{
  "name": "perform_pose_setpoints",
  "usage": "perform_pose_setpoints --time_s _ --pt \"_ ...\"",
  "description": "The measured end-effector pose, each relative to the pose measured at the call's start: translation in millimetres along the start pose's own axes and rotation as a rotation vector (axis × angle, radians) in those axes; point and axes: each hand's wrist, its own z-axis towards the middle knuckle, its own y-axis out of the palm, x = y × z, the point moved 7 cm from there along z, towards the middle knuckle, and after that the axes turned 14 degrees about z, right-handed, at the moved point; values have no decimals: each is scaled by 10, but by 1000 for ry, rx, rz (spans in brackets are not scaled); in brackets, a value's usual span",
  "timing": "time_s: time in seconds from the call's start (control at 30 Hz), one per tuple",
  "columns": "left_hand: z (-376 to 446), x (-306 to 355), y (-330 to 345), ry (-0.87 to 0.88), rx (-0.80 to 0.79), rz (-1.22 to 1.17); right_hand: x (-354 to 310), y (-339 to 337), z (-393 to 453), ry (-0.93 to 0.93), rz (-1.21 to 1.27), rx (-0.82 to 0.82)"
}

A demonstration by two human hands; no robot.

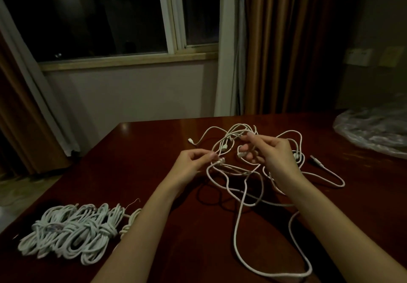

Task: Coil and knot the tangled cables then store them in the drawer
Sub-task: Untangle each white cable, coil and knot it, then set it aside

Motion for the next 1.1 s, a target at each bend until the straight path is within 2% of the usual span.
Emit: perform_pose_setpoints --time_s 0.1,0.23,0.3,0.43,0.5,0.6,0.73,0.83,0.93,1.0,1.1 --pt "-4 40 80 -23 -49 -240 13 7 3 6 32 -14" --pt "14 38 -10 -77 68 -540 145 73 7 74 -137 -95" --pt "26 -5 -58 -91 108 -599 198 96 0 71 -262 -143" --pt "59 -77 -147 -86 193 -569 222 135 -32 -12 -603 -247" --pt "63 -88 -160 -75 222 -616 228 186 -63 17 -581 -284" --pt "66 -34 -130 -46 208 -785 302 362 -158 83 -551 -444" --pt "40 75 -76 -35 214 -1001 525 658 -382 54 -845 -736" --pt "20 39 -135 -58 286 -842 559 699 -412 16 -926 -757" --pt "34 -9 -207 -31 296 -383 373 573 -286 51 -688 -554" --pt "21 40 -88 49 174 -113 238 452 -201 94 -385 -385" --pt "-66 89 294 141 -143 67 154 351 -120 146 -33 -239"
